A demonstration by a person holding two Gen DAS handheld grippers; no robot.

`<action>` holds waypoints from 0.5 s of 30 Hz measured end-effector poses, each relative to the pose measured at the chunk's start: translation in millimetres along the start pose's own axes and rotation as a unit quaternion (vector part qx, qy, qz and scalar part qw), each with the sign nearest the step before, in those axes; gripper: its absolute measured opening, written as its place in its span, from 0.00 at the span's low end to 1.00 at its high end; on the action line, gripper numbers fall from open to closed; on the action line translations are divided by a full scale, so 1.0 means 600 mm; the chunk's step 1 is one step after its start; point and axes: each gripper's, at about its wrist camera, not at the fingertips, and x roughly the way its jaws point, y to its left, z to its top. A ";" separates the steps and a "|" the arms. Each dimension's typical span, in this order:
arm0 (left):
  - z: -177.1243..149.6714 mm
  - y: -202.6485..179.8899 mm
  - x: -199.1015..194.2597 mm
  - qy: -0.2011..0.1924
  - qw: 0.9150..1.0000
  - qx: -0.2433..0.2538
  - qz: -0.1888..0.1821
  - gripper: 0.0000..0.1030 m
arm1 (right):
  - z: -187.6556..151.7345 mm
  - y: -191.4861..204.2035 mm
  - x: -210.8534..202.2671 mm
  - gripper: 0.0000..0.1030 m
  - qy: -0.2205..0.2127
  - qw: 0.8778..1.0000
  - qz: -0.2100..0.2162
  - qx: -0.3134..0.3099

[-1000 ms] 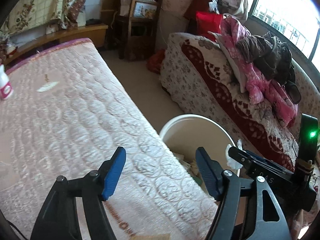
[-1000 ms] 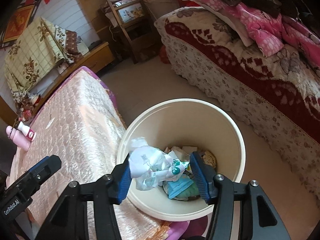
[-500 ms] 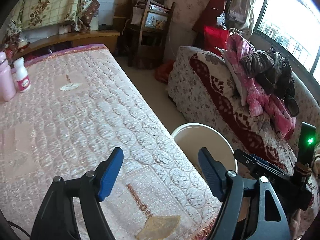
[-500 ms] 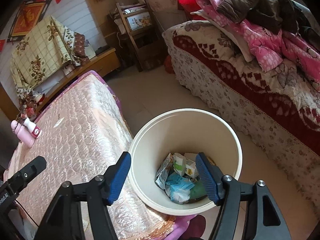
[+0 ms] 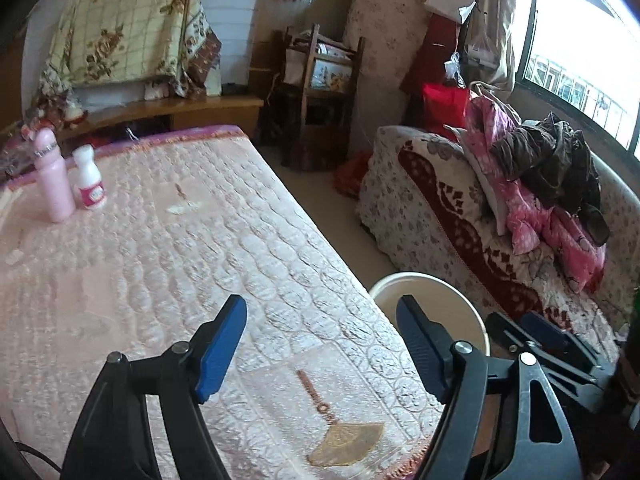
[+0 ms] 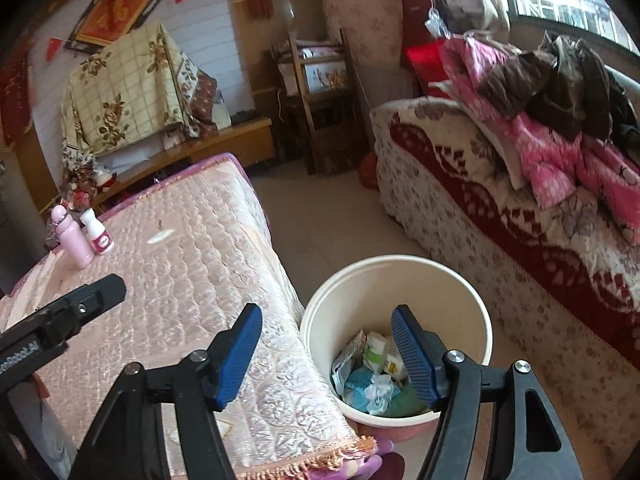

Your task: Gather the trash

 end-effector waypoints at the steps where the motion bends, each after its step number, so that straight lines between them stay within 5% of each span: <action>1: 0.001 -0.002 -0.004 -0.003 1.000 0.004 0.004 0.75 | 0.003 0.002 -0.004 0.69 -0.004 1.000 0.000 -0.002; 15: 0.010 -0.021 -0.069 -0.061 0.997 0.036 0.009 0.75 | 0.019 0.026 -0.085 0.69 -0.074 0.997 -0.029 -0.008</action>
